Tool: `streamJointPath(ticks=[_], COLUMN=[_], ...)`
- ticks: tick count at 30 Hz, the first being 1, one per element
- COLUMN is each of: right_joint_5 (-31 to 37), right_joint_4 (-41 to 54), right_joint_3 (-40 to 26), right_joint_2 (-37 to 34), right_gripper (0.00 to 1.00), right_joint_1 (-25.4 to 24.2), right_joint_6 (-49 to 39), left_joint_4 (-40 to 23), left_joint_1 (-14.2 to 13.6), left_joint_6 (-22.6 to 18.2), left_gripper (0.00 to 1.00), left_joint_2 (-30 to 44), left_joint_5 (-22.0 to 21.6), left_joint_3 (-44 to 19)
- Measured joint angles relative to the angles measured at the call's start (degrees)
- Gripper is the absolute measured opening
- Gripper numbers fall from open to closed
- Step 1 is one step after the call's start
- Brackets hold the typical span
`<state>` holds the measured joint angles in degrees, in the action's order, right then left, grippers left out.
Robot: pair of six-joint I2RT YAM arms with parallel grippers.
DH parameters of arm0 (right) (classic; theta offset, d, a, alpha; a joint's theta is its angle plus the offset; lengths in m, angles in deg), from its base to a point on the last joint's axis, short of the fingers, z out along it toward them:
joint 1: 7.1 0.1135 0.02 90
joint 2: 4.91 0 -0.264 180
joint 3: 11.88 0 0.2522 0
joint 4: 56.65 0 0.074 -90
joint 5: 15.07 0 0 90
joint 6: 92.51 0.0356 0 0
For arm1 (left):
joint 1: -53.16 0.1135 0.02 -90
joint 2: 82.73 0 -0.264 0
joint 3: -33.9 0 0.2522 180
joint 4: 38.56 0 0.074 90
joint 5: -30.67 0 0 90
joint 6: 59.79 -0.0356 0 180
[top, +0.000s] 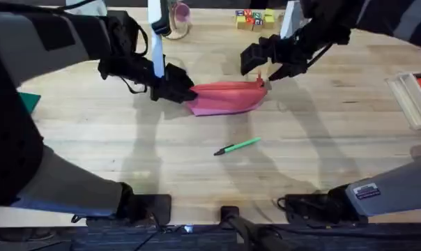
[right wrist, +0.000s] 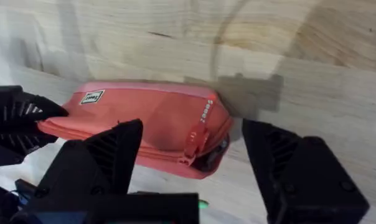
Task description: Unzip the bag, pick up the pens from the table one at a time and place them inside, then zip the bag closed.
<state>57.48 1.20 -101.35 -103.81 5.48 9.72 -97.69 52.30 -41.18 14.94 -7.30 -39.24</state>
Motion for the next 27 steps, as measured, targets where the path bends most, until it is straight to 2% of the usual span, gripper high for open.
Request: streamJointPath(ticks=[9, 14, 19, 22, 27], right_joint_5=[0.0, 0.0, 0.0, 0.0, 0.0], right_joint_4=[-0.3, -0.3, -0.1, 0.3, 0.7], right_joint_3=[0.0, 0.0, 0.0, 0.0, 0.0], right_joint_2=[0.0, 0.0, 0.0, 0.0, 0.0], right_gripper=[0.871, 0.753, 0.682, 0.584, 0.328], right_joint_1=[1.1, 1.7, 1.8, 1.8, 1.8], right_joint_6=[0.0, 0.1, 0.2, 0.2, 0.2], left_joint_4=[0.0, 0.0, 0.0, 0.0, 0.0], left_joint_1=[0.0, 0.0, 0.0, 0.0, 0.0], left_joint_6=[0.0, 0.0, 0.0, 0.0, 0.0], left_gripper=[0.042, 0.043, 0.043, 0.043, 0.043], left_joint_2=[0.0, 0.0, 0.0, 0.0, 0.0], left_joint_5=[0.0, 0.0, 0.0, 0.0, 0.0], left_joint_3=[0.0, 0.0, 0.0, 0.0, 0.0])
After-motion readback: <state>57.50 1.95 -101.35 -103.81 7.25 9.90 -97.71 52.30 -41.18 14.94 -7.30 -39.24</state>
